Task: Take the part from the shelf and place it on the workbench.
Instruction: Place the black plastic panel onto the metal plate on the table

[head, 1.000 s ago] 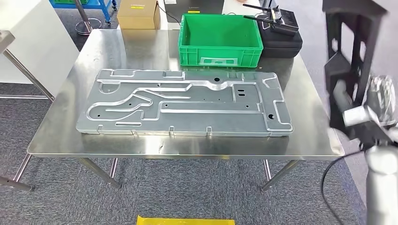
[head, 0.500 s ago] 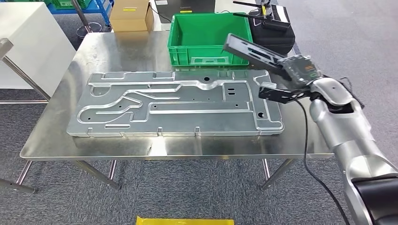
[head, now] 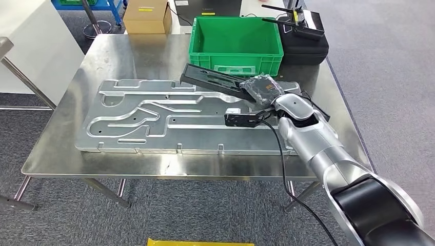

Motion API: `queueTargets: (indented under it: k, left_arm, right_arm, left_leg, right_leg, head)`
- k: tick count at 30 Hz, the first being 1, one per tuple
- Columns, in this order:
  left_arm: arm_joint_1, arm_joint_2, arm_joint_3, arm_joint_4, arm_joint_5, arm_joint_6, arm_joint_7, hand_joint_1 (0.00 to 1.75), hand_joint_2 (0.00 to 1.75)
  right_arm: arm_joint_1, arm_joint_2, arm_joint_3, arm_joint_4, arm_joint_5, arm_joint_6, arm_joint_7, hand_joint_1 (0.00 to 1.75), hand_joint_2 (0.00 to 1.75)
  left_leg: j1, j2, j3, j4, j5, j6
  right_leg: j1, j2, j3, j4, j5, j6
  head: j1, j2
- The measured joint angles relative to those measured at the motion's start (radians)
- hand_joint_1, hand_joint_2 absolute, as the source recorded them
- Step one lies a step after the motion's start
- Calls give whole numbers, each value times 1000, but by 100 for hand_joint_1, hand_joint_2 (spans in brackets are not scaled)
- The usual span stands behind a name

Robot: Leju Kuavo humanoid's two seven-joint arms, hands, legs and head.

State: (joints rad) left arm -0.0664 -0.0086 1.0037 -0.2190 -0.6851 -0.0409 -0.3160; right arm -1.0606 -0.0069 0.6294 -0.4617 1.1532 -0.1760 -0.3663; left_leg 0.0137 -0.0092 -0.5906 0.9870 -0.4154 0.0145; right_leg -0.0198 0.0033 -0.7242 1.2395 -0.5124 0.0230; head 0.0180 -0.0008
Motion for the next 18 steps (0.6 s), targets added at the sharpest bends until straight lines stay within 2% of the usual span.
queueTargets:
  k: [1, 2, 3, 4, 7, 8, 9, 11, 12, 13, 14, 15, 17, 18]
  left_arm:
    - [0, 0, 0, 0, -4, 0, -1, 0, 0]
    - [0, 0, 0, 0, -7, 0, -2, 0, 0]
    - [-1, 0, 0, 0, -10, -1, -2, 0, 0]
    - [-1, 1, 0, 0, -13, -1, -3, 0, 0]
    - [0, 1, 0, 0, -18, -2, -4, 0, 131]
    - [1, 1, 0, 0, -19, -3, -6, 0, 175]
    - [1, 0, 0, 0, -18, -4, -8, 0, 175]
    - [0, 1, 3, 0, -17, -6, -12, 0, 175]
    - [0, 1, 5, 0, -17, -6, -12, 0, 175]
    - [1, 1, 7, 0, -16, -6, -13, 0, 175]
    - [2, 1, 8, 0, -16, -6, -13, 0, 175]
    - [3, 2, 9, 0, -16, -7, -13, 0, 175]
    - [3, 5, 11, 0, -16, -7, -13, 0, 175]
    - [1, 7, 12, 0, -16, -7, -13, 0, 131]
  right_arm:
    - [5, 4, 0, 7, -10, -6, -3, 171, 175]
    - [8, 7, 0, 14, -18, -13, -6, 171, 175]
    - [13, 10, 0, 21, -26, -18, -9, 171, 175]
    - [20, 12, 0, 28, -32, -21, -14, 171, 175]
    - [48, 15, -1, 49, -40, -22, -25, 43, 44]
    - [56, 16, -2, 54, -41, -22, -28, 0, 0]
    - [63, 17, -4, 59, -41, -22, -32, 0, 0]
    - [78, 18, -6, 69, -41, -18, -38, 0, 0]
    - [87, 18, -6, 74, -41, -16, -38, 0, 0]
    - [97, 18, -6, 79, -41, -13, -38, 0, 0]
    - [104, 18, -7, 84, -41, -10, -38, 0, 0]
    - [108, 18, -7, 88, -41, -7, -37, 0, 0]
    - [111, 19, -10, 93, -44, -4, -37, 0, 0]
    - [111, 20, -11, 95, -46, -2, -37, 0, 0]
  left_leg:
    - [2, 0, 1, 7, -7, -6]
    - [1, -1, 0, 17, -15, -13]
    - [0, -1, -1, 24, -22, -18]
    - [-1, -1, -3, 28, -26, -24]
    - [1, 0, 0, 33, -36, -37]
    - [2, 2, -6, 51, -50, -42]
    - [2, 3, -22, 90, -73, -46]
    - [2, 4, -86, 224, -136, -50]
    - [2, 4, -119, 288, -158, -51]
    - [2, 4, -142, 326, -163, -49]
    - [1, 4, -144, 321, -146, -46]
    - [0, 4, -125, 274, -112, -40]
    - [-6, 4, -57, 127, -40, -23]
    - [-9, 4, -31, 73, -22, -16]
  right_leg:
    - [-3, -2, 28, -71, 40, 2]
    - [-2, -3, 56, -135, 68, 1]
    - [-2, -4, 75, -177, 81, -2]
    - [1, -4, 83, -194, 81, -8]
    - [4, -2, 89, -198, 76, -31]
    - [2, -1, 91, -201, 76, -37]
    - [1, -1, 94, -203, 76, -43]
    - [3, 0, 98, -204, 74, -50]
    - [5, 0, 100, -203, 72, -52]
    - [8, 0, 101, -203, 71, -53]
    - [10, 1, 104, -203, 69, -54]
    - [13, 2, 107, -203, 68, -55]
    - [17, 4, 114, -204, 64, -53]
    - [18, 5, 115, -204, 62, -51]
  head:
    - [0, 0]
    - [0, 0]
    - [-1, 0]
    - [-2, 0]
    - [-3, 0]
    - [-4, 0]
    - [-5, 0]
    - [-8, 0]
    - [-8, 0]
    - [-8, 0]
    - [-8, 0]
    - [-8, 0]
    - [-8, 0]
    - [-8, 0]
